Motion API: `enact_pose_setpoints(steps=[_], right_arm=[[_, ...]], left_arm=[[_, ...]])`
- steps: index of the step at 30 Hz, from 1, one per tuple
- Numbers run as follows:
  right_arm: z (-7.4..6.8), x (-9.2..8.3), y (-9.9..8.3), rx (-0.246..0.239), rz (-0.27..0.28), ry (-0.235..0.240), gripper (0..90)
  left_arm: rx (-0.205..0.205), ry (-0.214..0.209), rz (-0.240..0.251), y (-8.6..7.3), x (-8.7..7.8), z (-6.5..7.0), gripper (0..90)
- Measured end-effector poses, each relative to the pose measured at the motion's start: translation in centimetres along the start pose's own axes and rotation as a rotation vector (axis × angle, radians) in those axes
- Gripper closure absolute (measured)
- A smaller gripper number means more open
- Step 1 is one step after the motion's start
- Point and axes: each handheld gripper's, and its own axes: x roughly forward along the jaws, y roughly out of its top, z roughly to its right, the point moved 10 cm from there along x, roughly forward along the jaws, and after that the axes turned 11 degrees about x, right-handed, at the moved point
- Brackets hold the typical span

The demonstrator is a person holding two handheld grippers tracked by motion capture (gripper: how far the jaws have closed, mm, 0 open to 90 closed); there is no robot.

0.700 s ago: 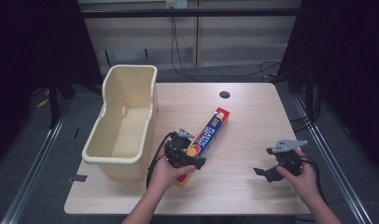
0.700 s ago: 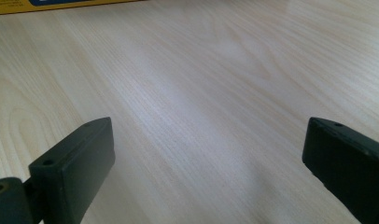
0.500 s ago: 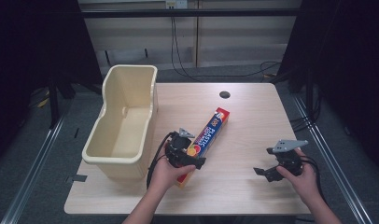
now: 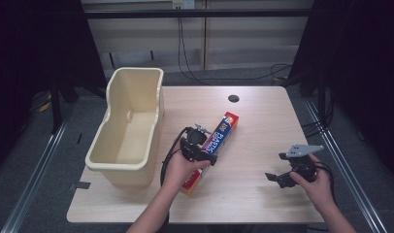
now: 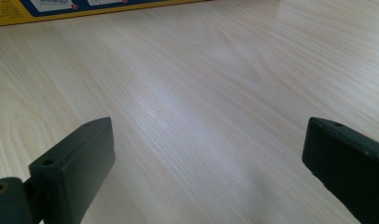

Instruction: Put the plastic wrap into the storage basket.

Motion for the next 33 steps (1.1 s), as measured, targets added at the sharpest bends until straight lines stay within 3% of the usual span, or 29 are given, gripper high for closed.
enact_pose_setpoints(steps=[6, 8, 11, 12, 13, 24, 26, 28, 30, 32, 33], right_arm=[[0.1, -0.1, 0.1, 0.0, 0.007, 0.001, 2.3], [0.1, -0.1, 0.1, 0.001, 0.007, 0.002, 2.3], [0.1, 0.0, 0.1, 0.002, 0.004, -0.002, 2.3], [0.1, -0.1, 0.0, 0.005, 0.002, -0.004, 2.3], [0.1, -0.1, 0.1, 0.001, 0.003, 0.0, 2.3], [0.2, -0.1, 0.1, 0.001, 0.005, 0.001, 2.3], [0.2, -0.1, 0.1, 0.003, 0.005, -0.001, 2.3], [0.2, -0.2, 0.1, 0.003, 0.004, 0.001, 2.3], [0.2, -0.2, 0.1, 0.003, 0.005, -0.002, 2.3], [0.1, -0.2, 0.2, 0.002, 0.006, 0.005, 2.3], [0.1, -0.2, 0.2, 0.006, 0.01, 0.004, 2.3]], left_arm=[[-0.003, 0.018, -0.043, 0.8, 1.0, -0.5, 19.5], [0.0, -0.032, -0.015, 1.1, 1.7, -0.3, 26.2], [-0.005, -0.013, -0.038, 1.3, 2.2, -0.9, 28.0], [-0.045, -0.01, -0.062, 1.5, 2.7, -1.3, 27.8], [-0.057, -0.009, -0.077, 1.6, 3.0, -1.6, 27.2], [-0.091, 0.007, -0.158, 1.7, 5.5, -2.1, 29.1], [-0.094, 0.021, -0.197, 1.7, 5.7, -2.4, 33.4], [-0.095, 0.023, -0.206, 1.8, 5.8, -2.4, 35.2], [-0.128, 0.016, -0.223, 1.8, 6.2, -2.5, 34.8], [-0.118, 0.018, -0.253, 1.7, 6.3, -2.6, 35.9], [-0.139, 0.019, -0.248, 1.8, 6.5, -2.6, 36.5]])
